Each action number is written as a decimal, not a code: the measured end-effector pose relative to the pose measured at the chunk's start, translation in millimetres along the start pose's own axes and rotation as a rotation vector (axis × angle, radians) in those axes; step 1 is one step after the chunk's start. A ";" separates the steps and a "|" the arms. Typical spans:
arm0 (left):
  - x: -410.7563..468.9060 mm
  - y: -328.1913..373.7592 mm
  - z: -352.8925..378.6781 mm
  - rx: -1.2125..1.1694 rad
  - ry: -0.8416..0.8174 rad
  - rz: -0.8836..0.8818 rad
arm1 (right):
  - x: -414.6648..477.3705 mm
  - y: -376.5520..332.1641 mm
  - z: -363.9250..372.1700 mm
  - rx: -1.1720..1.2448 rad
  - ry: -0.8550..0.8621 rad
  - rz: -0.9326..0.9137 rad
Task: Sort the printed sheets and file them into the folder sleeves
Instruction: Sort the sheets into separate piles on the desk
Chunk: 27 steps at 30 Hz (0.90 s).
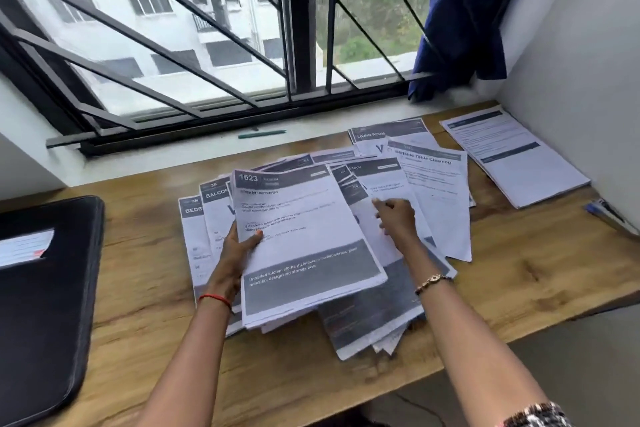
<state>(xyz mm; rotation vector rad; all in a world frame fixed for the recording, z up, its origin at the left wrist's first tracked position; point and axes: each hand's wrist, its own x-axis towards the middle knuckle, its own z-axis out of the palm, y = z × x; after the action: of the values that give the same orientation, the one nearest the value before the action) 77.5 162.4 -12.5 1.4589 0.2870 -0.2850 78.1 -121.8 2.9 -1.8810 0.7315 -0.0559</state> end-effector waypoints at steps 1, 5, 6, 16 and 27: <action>1.4 -0.8 2.5 -0.007 0.020 0.010 | 13.7 4.1 -6.6 -0.036 0.071 0.002; 4.8 -2.3 12.4 -0.035 0.067 0.028 | 47.4 11.4 -31.2 -0.148 0.192 0.059; 5.2 -2.9 16.1 -0.038 0.076 0.032 | 54.0 13.9 -35.9 -0.189 0.199 0.074; -5.6 -22.9 31.4 -0.120 0.139 0.038 | 78.8 14.5 -46.0 -0.137 0.151 0.132; -21.7 -32.2 39.3 -0.158 0.189 0.057 | 76.6 -4.2 -58.3 0.002 0.344 -0.063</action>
<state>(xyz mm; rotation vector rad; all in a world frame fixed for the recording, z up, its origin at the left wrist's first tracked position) 46.4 120.6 -31.0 1.3370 0.4110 -0.0762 120.9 -207.9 9.5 -1.9140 0.9023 -0.4282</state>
